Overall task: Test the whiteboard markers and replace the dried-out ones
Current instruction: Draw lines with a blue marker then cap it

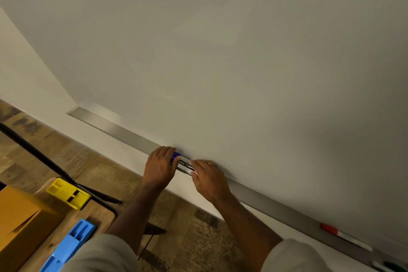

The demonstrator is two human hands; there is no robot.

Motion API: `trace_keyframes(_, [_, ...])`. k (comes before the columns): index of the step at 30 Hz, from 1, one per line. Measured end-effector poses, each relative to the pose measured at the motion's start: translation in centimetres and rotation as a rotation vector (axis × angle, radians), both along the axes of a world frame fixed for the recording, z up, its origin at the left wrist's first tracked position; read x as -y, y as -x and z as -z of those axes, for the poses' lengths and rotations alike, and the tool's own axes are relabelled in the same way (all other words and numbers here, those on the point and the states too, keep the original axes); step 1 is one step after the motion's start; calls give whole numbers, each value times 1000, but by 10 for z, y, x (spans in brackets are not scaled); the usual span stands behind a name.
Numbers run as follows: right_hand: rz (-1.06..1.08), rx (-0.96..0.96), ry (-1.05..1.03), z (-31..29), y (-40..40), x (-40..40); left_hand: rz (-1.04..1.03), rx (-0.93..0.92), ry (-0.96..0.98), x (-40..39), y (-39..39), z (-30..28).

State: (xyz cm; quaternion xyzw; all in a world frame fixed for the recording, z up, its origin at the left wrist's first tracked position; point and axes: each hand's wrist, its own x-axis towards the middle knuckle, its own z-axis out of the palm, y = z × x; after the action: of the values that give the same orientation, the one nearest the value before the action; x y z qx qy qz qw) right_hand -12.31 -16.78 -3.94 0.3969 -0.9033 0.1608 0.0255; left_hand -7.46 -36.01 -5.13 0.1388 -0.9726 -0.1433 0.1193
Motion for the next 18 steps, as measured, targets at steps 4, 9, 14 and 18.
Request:
trace_keyframes(4, [-31,-94,113,-14,-11,-24,-73,-96,-65,-32,-18,-10])
trace_keyframes(9, [-45,-166,139,-26,-32,-72,-53,-108,-119,-82,-47,-18])
trace_keyframes(14, [31,-186,113,-36,-45,-147,65,-97,-117,-143,-58,-29])
trace_keyframes(18, [137,-204,83,-41,-51,-224,227,-121,-163,-211,-47,-37])
